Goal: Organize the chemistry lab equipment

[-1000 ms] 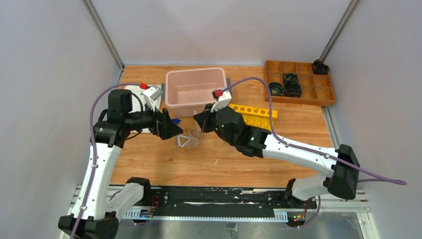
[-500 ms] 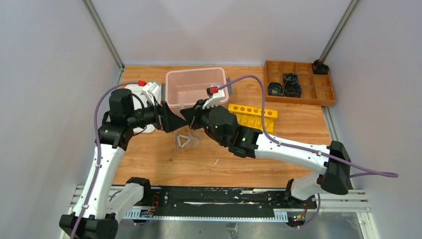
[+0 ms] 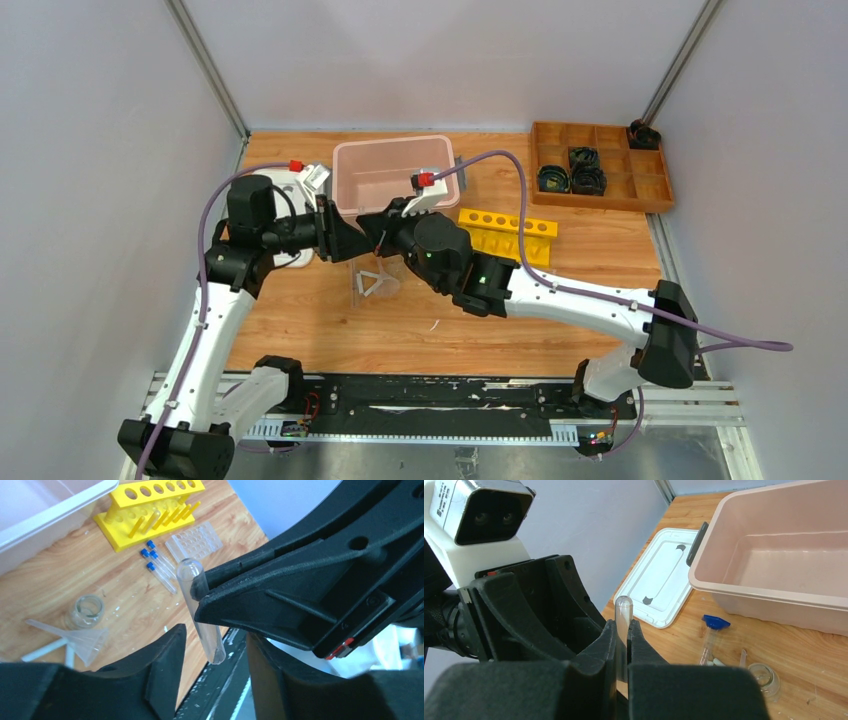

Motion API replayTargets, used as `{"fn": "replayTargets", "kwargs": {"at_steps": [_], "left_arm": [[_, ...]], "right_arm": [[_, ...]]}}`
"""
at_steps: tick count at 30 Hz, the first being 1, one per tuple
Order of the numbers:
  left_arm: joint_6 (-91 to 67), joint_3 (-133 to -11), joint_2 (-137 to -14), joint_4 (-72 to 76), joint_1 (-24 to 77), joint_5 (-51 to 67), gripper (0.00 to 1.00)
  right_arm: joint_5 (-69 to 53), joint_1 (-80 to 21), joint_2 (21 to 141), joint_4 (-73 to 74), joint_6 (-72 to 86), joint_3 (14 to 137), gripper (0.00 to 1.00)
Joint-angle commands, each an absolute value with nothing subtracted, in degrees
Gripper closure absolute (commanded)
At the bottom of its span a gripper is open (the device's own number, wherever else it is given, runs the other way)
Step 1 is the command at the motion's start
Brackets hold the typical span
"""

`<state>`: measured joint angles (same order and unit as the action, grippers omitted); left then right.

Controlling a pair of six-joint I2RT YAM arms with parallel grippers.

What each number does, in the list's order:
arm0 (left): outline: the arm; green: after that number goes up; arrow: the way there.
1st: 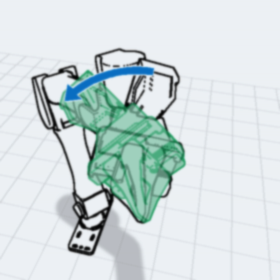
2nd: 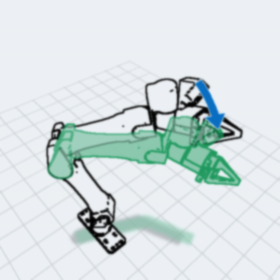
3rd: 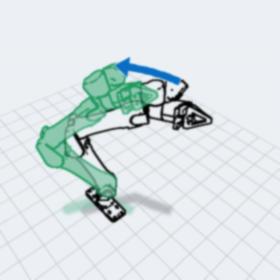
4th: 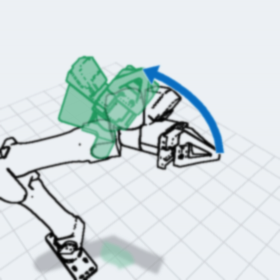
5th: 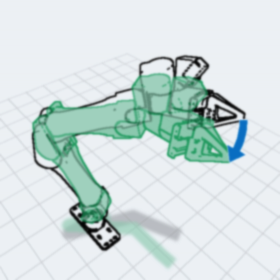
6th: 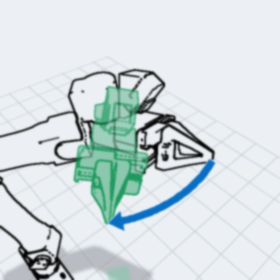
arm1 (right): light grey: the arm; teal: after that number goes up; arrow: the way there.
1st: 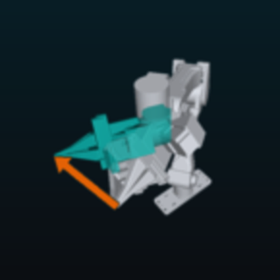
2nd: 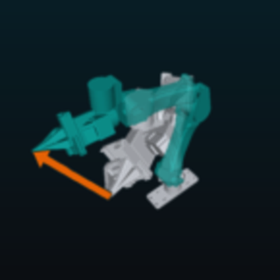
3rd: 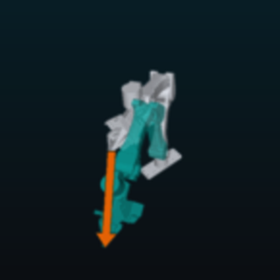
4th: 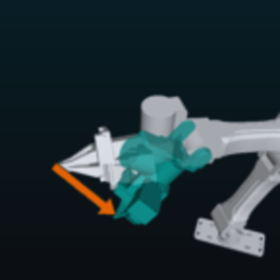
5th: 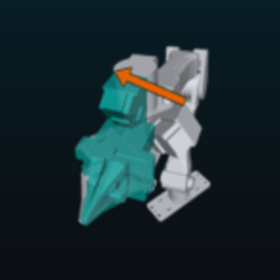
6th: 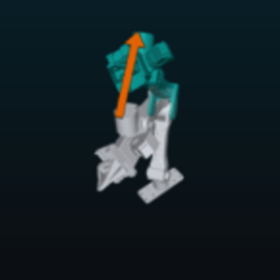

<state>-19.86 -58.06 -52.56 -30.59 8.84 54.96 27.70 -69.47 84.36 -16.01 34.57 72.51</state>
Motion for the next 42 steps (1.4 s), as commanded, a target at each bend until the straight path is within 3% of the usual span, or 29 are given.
{"fn": "replayTargets", "kwargs": {"at_steps": [1, 7, 12, 16, 23, 31, 38, 42], "left_arm": [[-18.6, -58.9, -52.8, -30.3, 9.3, 57.2, 0.65], [-15.1, -60.3, -53.1, -33.1, 9.2, 57.7, 0.86], [-4.8, -62.9, -53.8, -41.0, 9.3, 57.5, 0.94], [9.2, -64.1, -52.9, -48.2, 9.7, 58.0, 1.00], [19.2, -64.4, -50.0, -52.8, 12.3, 55.0, 1.00], [19.7, -64.3, -50.5, -53.0, 13.4, 51.9, 1.00], [20.0, -64.4, -50.7, -53.0, 13.6, 50.9, 1.00], [20.1, -64.6, -50.7, -53.0, 13.6, 51.0, 1.00]], "right_arm": [[29.9, -70.4, 84.4, -18.9, 33.9, 73.8, 1.00], [29.6, -70.4, 84.4, -18.1, 33.6, 73.9, 0.99], [26.5, -67.7, 85.4, 0.5, 35.9, 82.3, 0.62], [15.2, -63.5, 86.2, 11.9, 38.2, 87.0, 0.53], [-2.9, -61.4, 87.8, 19.5, 35.3, 93.1, 0.50], [-6.5, -61.4, 88.2, 20.2, 34.8, 94.5, 0.51], [-10.4, -61.4, 90.8, 22.3, 34.9, 96.2, 0.57], [-11.0, -61.0, 90.9, 23.0, 35.2, 95.9, 0.67]]}}
